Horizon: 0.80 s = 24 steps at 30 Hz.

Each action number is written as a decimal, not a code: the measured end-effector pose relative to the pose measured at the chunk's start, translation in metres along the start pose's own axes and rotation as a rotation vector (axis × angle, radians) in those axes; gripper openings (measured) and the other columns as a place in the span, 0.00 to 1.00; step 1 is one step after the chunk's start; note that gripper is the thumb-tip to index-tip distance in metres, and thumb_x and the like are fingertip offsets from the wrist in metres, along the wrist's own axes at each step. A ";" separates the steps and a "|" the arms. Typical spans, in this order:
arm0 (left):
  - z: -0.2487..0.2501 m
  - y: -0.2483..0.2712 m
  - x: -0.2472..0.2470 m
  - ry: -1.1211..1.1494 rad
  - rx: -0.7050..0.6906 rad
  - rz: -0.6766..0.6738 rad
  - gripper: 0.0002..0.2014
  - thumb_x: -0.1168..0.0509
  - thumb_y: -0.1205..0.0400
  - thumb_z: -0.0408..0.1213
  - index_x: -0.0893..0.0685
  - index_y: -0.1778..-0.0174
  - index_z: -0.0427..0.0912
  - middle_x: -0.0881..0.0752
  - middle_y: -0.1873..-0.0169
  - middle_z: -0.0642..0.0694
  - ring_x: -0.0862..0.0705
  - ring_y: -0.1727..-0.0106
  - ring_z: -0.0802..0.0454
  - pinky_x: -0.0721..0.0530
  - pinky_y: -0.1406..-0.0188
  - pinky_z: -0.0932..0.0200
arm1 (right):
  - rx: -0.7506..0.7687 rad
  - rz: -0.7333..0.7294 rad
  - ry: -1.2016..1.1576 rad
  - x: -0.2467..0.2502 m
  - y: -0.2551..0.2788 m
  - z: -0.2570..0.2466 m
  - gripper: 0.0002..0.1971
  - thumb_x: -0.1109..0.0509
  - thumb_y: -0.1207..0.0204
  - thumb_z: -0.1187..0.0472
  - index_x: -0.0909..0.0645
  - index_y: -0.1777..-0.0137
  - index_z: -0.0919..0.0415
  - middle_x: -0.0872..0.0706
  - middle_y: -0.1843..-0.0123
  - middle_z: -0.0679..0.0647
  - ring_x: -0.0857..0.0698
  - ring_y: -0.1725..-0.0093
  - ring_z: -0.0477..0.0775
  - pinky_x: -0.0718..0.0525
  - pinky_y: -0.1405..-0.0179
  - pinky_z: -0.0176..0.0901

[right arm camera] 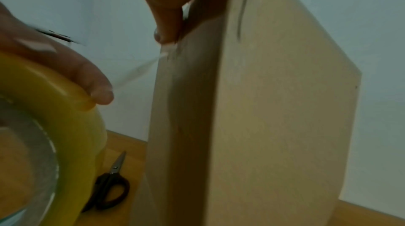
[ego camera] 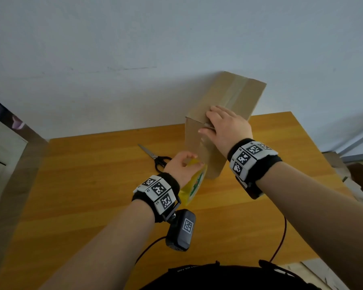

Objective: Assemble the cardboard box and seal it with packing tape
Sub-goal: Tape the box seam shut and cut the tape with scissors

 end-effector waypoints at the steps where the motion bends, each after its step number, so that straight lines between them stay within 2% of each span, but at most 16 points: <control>1: -0.003 0.000 -0.001 -0.011 -0.006 -0.006 0.16 0.35 0.22 0.49 0.23 0.40 0.52 0.22 0.42 0.52 0.26 0.46 0.54 0.27 0.45 0.61 | 0.000 -0.023 0.009 -0.003 0.002 0.001 0.32 0.42 0.22 0.39 0.37 0.23 0.57 0.37 0.19 0.51 0.42 0.19 0.51 0.41 0.23 0.47; 4: -0.007 0.002 -0.001 0.001 -0.016 -0.005 0.16 0.34 0.22 0.48 0.24 0.40 0.51 0.23 0.43 0.54 0.27 0.47 0.55 0.29 0.46 0.62 | 0.028 -0.050 0.050 -0.009 0.007 0.002 0.37 0.40 0.24 0.38 0.43 0.20 0.56 0.42 0.17 0.52 0.46 0.18 0.51 0.45 0.21 0.46; 9: 0.001 0.002 -0.001 -0.002 -0.038 0.003 0.14 0.34 0.23 0.49 0.23 0.43 0.53 0.24 0.51 0.52 0.25 0.51 0.54 0.26 0.55 0.61 | 0.013 -0.055 0.023 -0.009 0.004 0.006 0.33 0.37 0.22 0.45 0.40 0.21 0.55 0.40 0.18 0.51 0.43 0.19 0.51 0.42 0.22 0.47; 11: 0.001 0.003 -0.001 0.002 -0.026 -0.002 0.14 0.35 0.23 0.50 0.22 0.42 0.53 0.22 0.50 0.50 0.24 0.54 0.55 0.27 0.62 0.65 | 0.013 -0.051 0.014 -0.008 0.004 0.006 0.34 0.37 0.23 0.42 0.40 0.21 0.55 0.39 0.18 0.50 0.43 0.19 0.50 0.42 0.22 0.46; 13: -0.001 0.003 0.000 0.018 -0.011 -0.004 0.13 0.35 0.23 0.50 0.23 0.44 0.54 0.22 0.50 0.50 0.25 0.57 0.58 0.29 0.65 0.69 | 0.014 -0.041 -0.026 -0.005 0.004 0.006 0.35 0.40 0.24 0.37 0.39 0.21 0.55 0.39 0.18 0.50 0.42 0.19 0.50 0.42 0.22 0.46; 15: -0.002 0.003 0.001 0.020 -0.003 -0.001 0.13 0.35 0.22 0.50 0.23 0.44 0.54 0.22 0.48 0.51 0.25 0.56 0.59 0.29 0.63 0.67 | 0.031 -0.031 -0.062 -0.003 0.003 0.007 0.34 0.42 0.22 0.39 0.39 0.21 0.55 0.39 0.18 0.50 0.42 0.19 0.50 0.42 0.22 0.45; 17: -0.004 0.003 0.002 0.001 -0.005 0.001 0.15 0.35 0.23 0.50 0.22 0.42 0.53 0.22 0.45 0.50 0.25 0.50 0.55 0.29 0.54 0.63 | 0.062 -0.037 -0.039 -0.004 0.004 0.008 0.30 0.42 0.20 0.45 0.40 0.20 0.55 0.40 0.18 0.50 0.43 0.19 0.50 0.43 0.22 0.45; 21: -0.003 0.004 0.005 -0.005 -0.022 0.002 0.14 0.35 0.22 0.49 0.24 0.42 0.53 0.24 0.51 0.49 0.24 0.49 0.50 0.24 0.47 0.56 | 0.047 -0.023 -0.005 -0.007 0.005 0.008 0.28 0.42 0.19 0.49 0.40 0.21 0.55 0.39 0.18 0.51 0.42 0.19 0.51 0.42 0.22 0.45; 24: -0.003 0.005 0.007 -0.017 -0.019 0.004 0.12 0.35 0.22 0.49 0.25 0.45 0.54 0.25 0.54 0.50 0.24 0.52 0.51 0.25 0.54 0.59 | 0.045 -0.010 -0.022 -0.008 0.002 0.009 0.29 0.41 0.20 0.47 0.38 0.21 0.55 0.38 0.19 0.51 0.41 0.19 0.51 0.42 0.22 0.45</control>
Point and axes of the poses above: each hand's wrist, its own y-axis away from the middle knuckle, its own x-axis out of the back of the hand, z = x × y, the point moved 3 cm from there along -y, towards the middle knuckle
